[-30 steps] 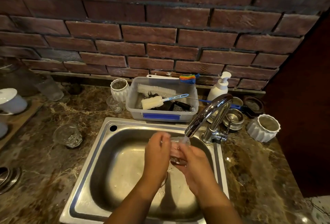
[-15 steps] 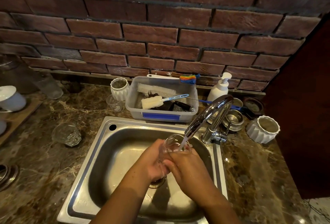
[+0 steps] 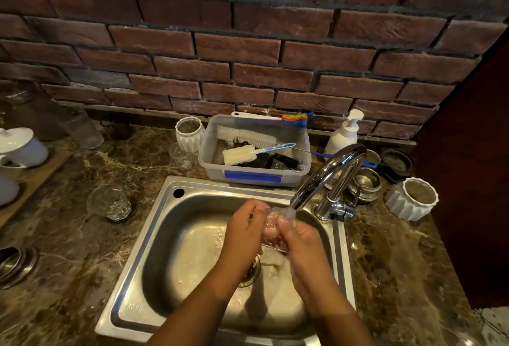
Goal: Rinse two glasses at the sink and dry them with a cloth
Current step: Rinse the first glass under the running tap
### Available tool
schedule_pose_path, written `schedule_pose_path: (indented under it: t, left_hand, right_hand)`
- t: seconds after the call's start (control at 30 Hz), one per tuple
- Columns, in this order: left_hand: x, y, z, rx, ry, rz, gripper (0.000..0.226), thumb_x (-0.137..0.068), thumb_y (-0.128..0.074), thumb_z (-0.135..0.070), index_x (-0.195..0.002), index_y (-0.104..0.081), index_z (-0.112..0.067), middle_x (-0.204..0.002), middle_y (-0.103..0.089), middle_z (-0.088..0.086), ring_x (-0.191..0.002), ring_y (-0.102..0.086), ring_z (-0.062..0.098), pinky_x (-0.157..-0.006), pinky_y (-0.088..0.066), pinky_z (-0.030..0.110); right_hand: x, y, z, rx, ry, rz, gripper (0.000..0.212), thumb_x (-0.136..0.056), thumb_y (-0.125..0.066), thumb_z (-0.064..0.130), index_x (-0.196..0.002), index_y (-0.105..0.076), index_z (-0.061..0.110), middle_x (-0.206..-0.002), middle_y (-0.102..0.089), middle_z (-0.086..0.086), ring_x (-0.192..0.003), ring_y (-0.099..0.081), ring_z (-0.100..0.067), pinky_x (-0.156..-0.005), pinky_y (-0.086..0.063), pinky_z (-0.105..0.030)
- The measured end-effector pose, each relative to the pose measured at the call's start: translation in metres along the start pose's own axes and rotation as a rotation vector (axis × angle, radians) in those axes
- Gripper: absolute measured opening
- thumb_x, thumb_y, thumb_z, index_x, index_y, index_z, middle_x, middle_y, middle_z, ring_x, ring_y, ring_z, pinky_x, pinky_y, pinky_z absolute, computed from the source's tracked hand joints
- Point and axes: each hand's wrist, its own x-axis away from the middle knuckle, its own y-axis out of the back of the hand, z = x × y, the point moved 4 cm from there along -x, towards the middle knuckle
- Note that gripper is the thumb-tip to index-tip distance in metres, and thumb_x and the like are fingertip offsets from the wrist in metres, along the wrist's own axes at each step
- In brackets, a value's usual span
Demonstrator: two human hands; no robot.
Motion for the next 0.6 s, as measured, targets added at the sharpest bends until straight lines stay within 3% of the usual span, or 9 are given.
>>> schedule_pose_path:
  t: [0.07,0.13,0.2,0.23,0.33,0.4,0.53,0.6]
  left_hand:
    - [0.0,-0.005,0.006,0.232,0.348,0.029,0.025,-0.103,-0.044,-0.021,-0.098,-0.067,-0.012,-0.087,-0.069,0.01,-0.071,-0.063,0.015,-0.054,-0.048,0.026]
    - [0.002,-0.007,0.014,0.517,0.659,0.098,0.028,-0.1,-0.05,-0.027,-0.104,-0.069,-0.008,-0.092,-0.07,0.014,-0.072,-0.064,0.02,-0.058,-0.05,0.028]
    - [0.005,-0.005,0.016,0.71,0.797,0.183,0.027,-0.095,-0.056,-0.027,-0.107,-0.069,-0.007,-0.092,-0.068,0.014,-0.067,-0.063,0.02,-0.056,-0.052,0.028]
    - [0.006,-0.005,0.017,0.724,0.809,0.181,0.026,-0.094,-0.057,-0.027,-0.106,-0.068,-0.007,-0.09,-0.068,0.013,-0.068,-0.063,0.021,-0.058,-0.052,0.029]
    - [0.005,-0.009,0.017,0.559,0.692,-0.042,0.024,-0.1,-0.049,-0.022,-0.093,-0.066,-0.007,-0.08,-0.066,0.011,-0.07,-0.06,0.019,-0.058,-0.048,0.029]
    - [0.004,-0.007,0.007,0.319,0.43,-0.138,0.025,-0.103,-0.043,-0.017,-0.09,-0.063,-0.008,-0.079,-0.065,0.011,-0.064,-0.059,0.015,-0.051,-0.045,0.025]
    - [0.008,-0.005,-0.007,-0.32,-0.207,-0.098,0.02,-0.102,-0.046,-0.022,-0.093,-0.063,-0.019,-0.092,-0.063,-0.004,-0.081,-0.06,0.004,-0.067,-0.044,0.009]
    - [0.008,-0.007,-0.008,-0.408,-0.339,-0.054,0.02,-0.1,-0.045,-0.026,-0.096,-0.064,-0.021,-0.094,-0.061,-0.007,-0.086,-0.059,0.004,-0.07,-0.043,0.007]
  right_hand:
    - [0.005,-0.001,0.011,0.394,0.286,0.039,0.025,-0.102,-0.051,0.025,-0.101,-0.076,0.025,-0.095,-0.078,0.007,-0.093,-0.071,-0.006,-0.093,-0.055,-0.045]
    - [0.008,-0.006,0.014,0.815,0.475,0.175,0.028,-0.1,-0.046,0.039,-0.106,-0.072,0.032,-0.102,-0.075,0.014,-0.1,-0.066,0.001,-0.103,-0.048,-0.039]
    - [0.01,-0.008,0.013,1.159,0.517,0.242,0.028,-0.1,-0.044,0.043,-0.109,-0.069,0.033,-0.11,-0.072,0.013,-0.109,-0.061,-0.003,-0.116,-0.033,-0.038]
    - [0.01,-0.007,0.014,1.177,0.509,0.238,0.025,-0.101,-0.046,0.04,-0.108,-0.069,0.033,-0.11,-0.072,0.011,-0.11,-0.061,-0.006,-0.115,-0.034,-0.038]
    - [0.011,-0.005,0.015,0.838,0.43,0.154,0.021,-0.1,-0.052,0.034,-0.099,-0.073,0.031,-0.094,-0.074,0.011,-0.092,-0.066,-0.003,-0.093,-0.053,-0.038]
    - [0.009,-0.001,0.01,0.5,0.285,0.044,0.027,-0.101,-0.052,0.026,-0.092,-0.077,0.028,-0.087,-0.077,0.005,-0.086,-0.07,-0.007,-0.087,-0.056,-0.044]
    - [0.003,0.002,-0.01,-0.422,-0.237,-0.041,0.034,-0.1,-0.051,0.032,-0.11,-0.072,0.006,-0.089,-0.077,-0.013,-0.082,-0.075,-0.026,-0.089,-0.054,-0.049]
    - [0.003,0.003,-0.012,-0.572,-0.307,-0.015,0.034,-0.1,-0.05,0.029,-0.112,-0.07,0.005,-0.093,-0.076,-0.018,-0.084,-0.075,-0.029,-0.091,-0.052,-0.053]
